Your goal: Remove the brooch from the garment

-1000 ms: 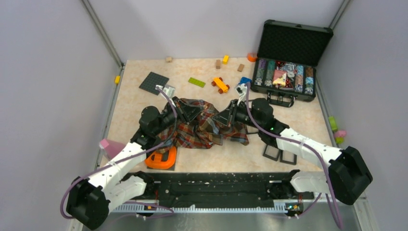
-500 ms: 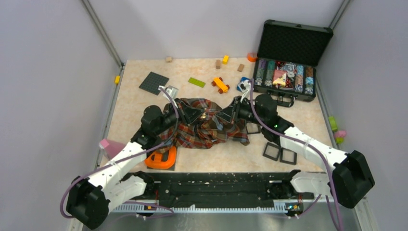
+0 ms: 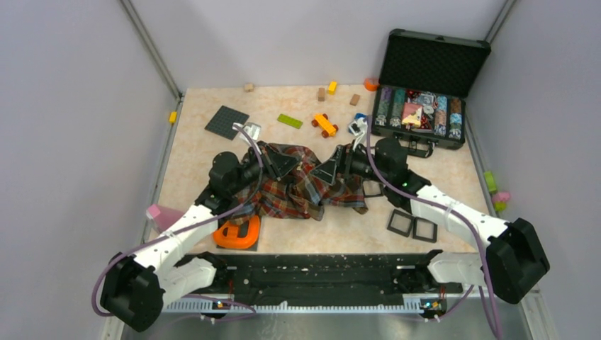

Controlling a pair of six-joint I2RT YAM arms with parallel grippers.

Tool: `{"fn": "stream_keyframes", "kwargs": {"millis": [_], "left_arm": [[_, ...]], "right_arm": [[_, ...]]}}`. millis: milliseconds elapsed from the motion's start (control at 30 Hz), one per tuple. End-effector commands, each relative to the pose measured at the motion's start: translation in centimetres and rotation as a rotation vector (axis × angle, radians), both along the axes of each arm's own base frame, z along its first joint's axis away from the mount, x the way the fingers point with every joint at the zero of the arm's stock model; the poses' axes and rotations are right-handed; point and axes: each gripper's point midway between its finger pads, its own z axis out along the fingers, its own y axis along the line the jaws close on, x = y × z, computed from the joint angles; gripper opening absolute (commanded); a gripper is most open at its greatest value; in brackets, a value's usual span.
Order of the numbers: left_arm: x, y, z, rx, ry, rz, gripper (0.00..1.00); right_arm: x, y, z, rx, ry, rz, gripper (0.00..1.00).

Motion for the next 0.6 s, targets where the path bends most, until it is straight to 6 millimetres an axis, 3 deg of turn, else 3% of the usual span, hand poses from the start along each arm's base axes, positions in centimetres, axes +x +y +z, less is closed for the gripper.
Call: {"fn": "stream_keyframes", "kwargs": {"millis": [0, 67, 400, 567], "left_arm": [[-0.6, -0.6, 4.6, -0.120, -0.062, -0.050, 0.00], [-0.9, -0.7, 5.0, -0.150, -0.041, -0.063, 0.00], [-1.2, -1.4, 5.5, -0.269, 0.069, -0.121, 0.00], [-1.0, -1.8, 5.5, -0.289, 0.097, -0.144, 0.00]], "right_arm": [[1.3, 0.4, 5.4, 0.098, -0.146, -0.010, 0.86], [1.9, 0.8, 5.5, 0.110, -0.147, -0.012, 0.84], [1.6, 2.2, 6.5, 0.196, -0.132, 0.049, 0.45], [1.1, 2.2, 6.4, 0.193, -0.130, 0.043, 0.44]]}}
